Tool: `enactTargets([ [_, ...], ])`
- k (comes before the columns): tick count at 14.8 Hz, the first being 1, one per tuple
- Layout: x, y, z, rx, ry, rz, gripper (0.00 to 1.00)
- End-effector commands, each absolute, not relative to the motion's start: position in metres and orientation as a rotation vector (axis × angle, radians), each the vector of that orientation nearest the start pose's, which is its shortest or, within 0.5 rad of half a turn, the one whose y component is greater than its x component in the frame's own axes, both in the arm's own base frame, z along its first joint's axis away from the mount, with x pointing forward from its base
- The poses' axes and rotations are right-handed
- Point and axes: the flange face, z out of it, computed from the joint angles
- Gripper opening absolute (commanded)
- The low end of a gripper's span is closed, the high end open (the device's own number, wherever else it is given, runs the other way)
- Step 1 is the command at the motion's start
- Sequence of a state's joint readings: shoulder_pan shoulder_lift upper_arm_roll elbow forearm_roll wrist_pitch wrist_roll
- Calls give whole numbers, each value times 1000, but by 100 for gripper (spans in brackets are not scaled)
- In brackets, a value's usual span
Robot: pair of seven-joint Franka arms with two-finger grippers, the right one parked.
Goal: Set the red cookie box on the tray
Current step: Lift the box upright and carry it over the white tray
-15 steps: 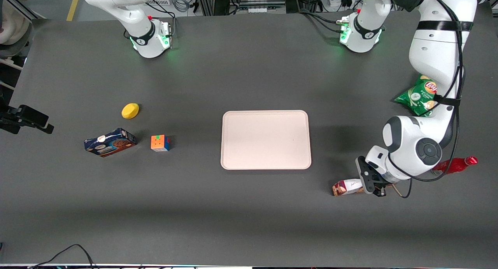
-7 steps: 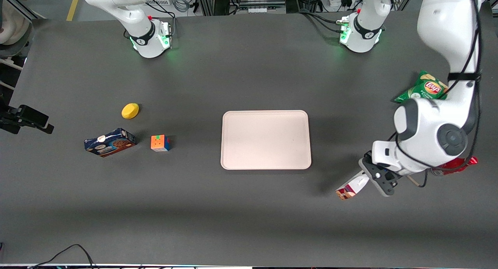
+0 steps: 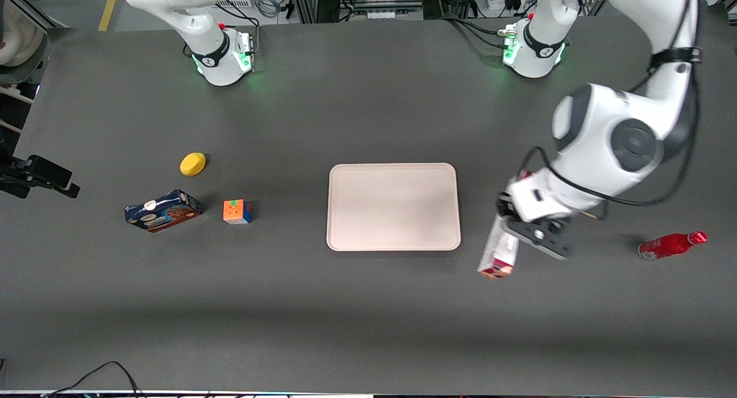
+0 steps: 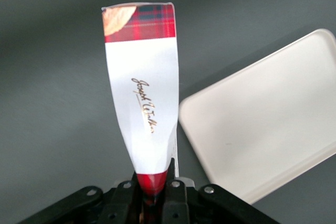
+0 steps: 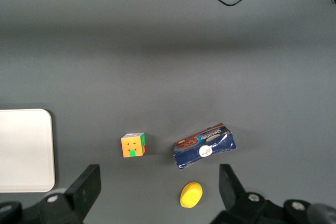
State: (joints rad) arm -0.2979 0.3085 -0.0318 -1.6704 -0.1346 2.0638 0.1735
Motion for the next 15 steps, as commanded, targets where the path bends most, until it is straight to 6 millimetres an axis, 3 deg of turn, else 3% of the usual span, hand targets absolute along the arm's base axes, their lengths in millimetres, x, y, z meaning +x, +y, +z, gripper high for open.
enactTargets([
  [1,579,-254,417,-3183,472,-133,0],
  [4,544,-277,372,-3173,349,-187,0],
  [9,508,-315,321,-3193,6,-139,0],
  [11,494,-335,304,-3179,-20,-132,0],
  [15,485,-351,270,-3147,-31,-157,0],
])
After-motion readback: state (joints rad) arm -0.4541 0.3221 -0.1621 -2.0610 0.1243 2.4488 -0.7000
